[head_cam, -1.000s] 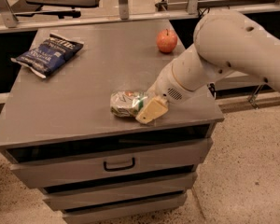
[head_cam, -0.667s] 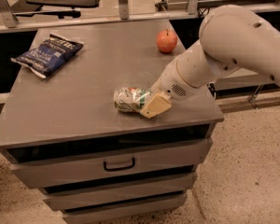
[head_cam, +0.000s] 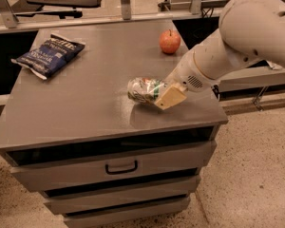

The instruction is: Move 7up can near apple

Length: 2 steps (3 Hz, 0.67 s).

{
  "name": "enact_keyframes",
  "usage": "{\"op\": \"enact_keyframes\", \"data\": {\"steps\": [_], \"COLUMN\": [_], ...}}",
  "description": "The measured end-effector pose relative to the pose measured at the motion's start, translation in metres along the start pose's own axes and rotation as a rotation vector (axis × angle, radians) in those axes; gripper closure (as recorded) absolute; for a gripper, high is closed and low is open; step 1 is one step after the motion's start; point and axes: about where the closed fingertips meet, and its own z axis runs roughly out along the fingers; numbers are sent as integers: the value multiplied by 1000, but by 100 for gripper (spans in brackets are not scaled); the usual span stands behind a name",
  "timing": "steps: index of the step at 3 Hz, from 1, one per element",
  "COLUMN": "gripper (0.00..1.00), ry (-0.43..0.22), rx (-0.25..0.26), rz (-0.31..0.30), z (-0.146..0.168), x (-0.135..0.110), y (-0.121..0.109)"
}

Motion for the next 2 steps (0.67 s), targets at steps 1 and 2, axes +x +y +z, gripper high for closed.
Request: {"op": "enact_keyframes", "data": {"steps": [1,2], "gripper": [100,100], "ry": [0,13], "rx": [0,12], "rz": [0,-16], "z": [0,-2], "x": [0,0], "y": [0,-3]}}
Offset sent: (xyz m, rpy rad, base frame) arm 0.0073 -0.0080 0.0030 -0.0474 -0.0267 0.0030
